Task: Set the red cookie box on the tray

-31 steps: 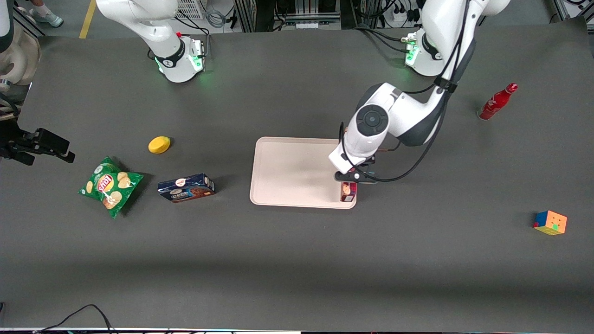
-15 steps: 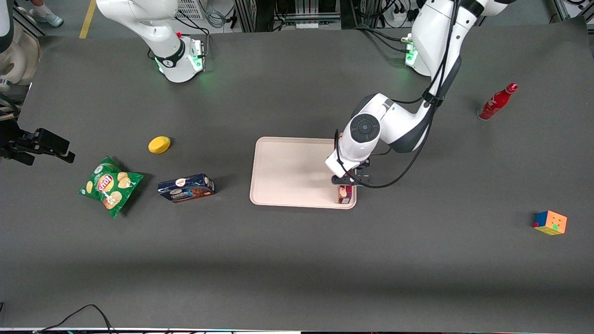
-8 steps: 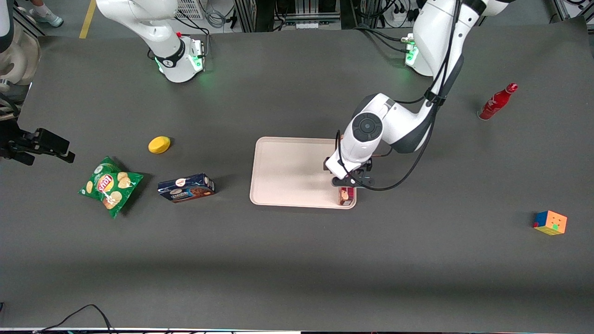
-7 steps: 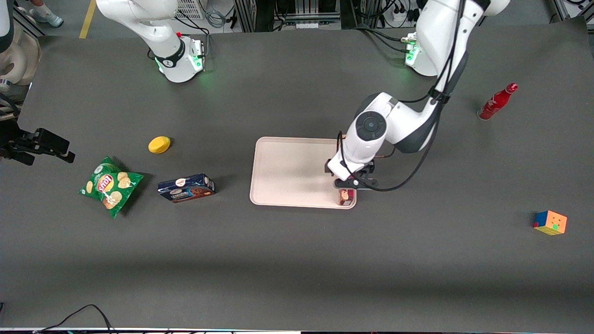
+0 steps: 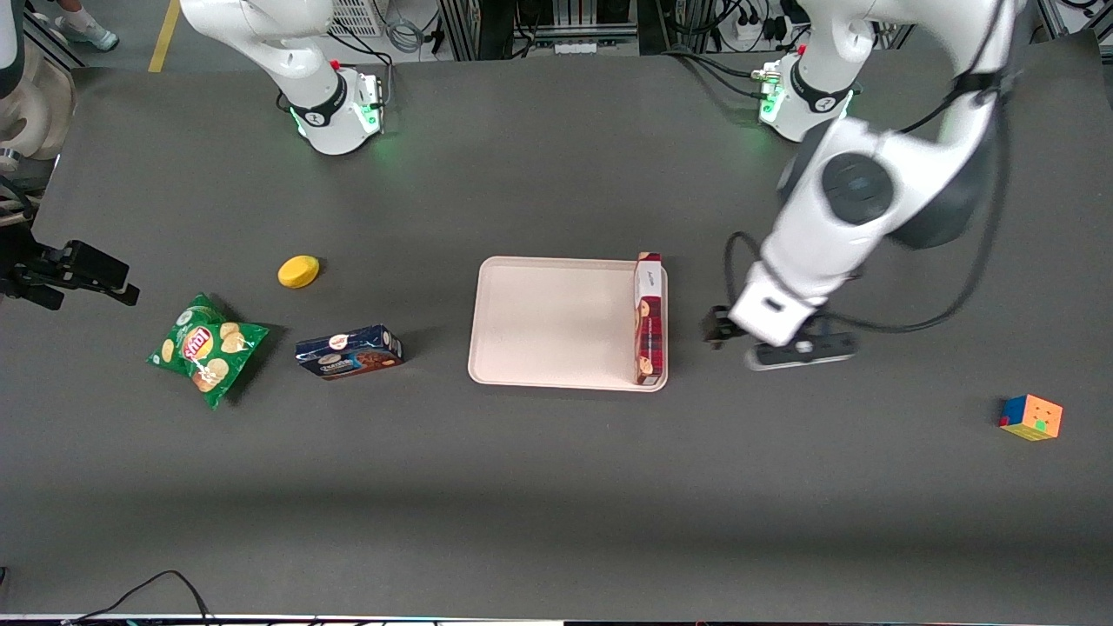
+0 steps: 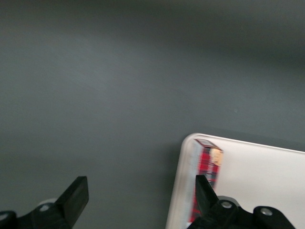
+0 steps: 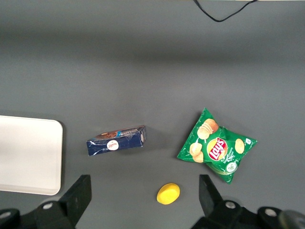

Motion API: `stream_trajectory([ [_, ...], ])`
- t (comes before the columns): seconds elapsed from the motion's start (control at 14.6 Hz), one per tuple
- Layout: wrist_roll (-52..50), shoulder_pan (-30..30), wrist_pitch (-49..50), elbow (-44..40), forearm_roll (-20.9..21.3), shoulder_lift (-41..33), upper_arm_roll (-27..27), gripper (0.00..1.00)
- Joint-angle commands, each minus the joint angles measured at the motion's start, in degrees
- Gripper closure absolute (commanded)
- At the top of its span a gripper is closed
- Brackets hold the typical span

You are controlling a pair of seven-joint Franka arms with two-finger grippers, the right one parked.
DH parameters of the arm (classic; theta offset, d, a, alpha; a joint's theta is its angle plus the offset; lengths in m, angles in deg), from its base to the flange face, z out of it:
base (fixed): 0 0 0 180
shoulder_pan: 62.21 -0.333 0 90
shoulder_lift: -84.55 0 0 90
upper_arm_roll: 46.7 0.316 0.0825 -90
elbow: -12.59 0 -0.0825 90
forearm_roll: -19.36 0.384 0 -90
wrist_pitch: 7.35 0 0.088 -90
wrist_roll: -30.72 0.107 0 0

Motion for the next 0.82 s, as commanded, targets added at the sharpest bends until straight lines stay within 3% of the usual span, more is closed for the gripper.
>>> stream_trajectory([
  [0.0,12.19,-4.49,5.44,0.30,-3.61,-5.96,2.71,0.00],
  [0.27,21.52,-6.62,15.54,-3.20,-4.69,-11.41,7.72,0.00],
  [0.75,22.85,-8.46,25.66,-4.01,-3.81,-18.72,8.25,0.00],
])
